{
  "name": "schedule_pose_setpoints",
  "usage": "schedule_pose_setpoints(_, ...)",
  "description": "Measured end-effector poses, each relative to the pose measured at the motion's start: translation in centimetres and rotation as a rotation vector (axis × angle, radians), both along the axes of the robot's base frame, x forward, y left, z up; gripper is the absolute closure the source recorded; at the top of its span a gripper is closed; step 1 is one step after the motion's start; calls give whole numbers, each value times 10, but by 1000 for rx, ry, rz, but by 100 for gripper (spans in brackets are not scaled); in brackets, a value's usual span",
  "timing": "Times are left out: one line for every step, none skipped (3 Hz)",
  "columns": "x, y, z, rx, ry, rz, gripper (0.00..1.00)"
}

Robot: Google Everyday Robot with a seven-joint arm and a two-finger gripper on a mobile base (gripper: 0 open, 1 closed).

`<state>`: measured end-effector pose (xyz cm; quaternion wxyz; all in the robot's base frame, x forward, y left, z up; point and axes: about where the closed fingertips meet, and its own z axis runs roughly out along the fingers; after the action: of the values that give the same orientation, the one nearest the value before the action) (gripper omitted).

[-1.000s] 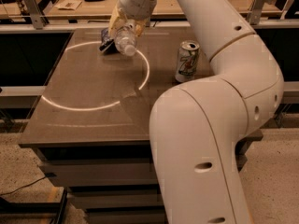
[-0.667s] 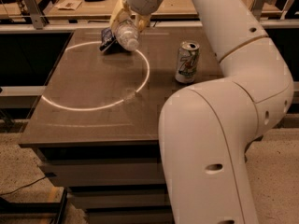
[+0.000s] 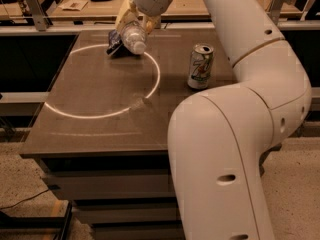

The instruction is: Place water bottle upright

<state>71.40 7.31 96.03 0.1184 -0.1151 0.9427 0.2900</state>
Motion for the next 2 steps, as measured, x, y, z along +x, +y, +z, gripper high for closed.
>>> schedule_pose_setpoints(-6,-4,-13,33,88,-12,100)
schedule_pose_setpoints(-10,-25,-64,217,401,-85,100)
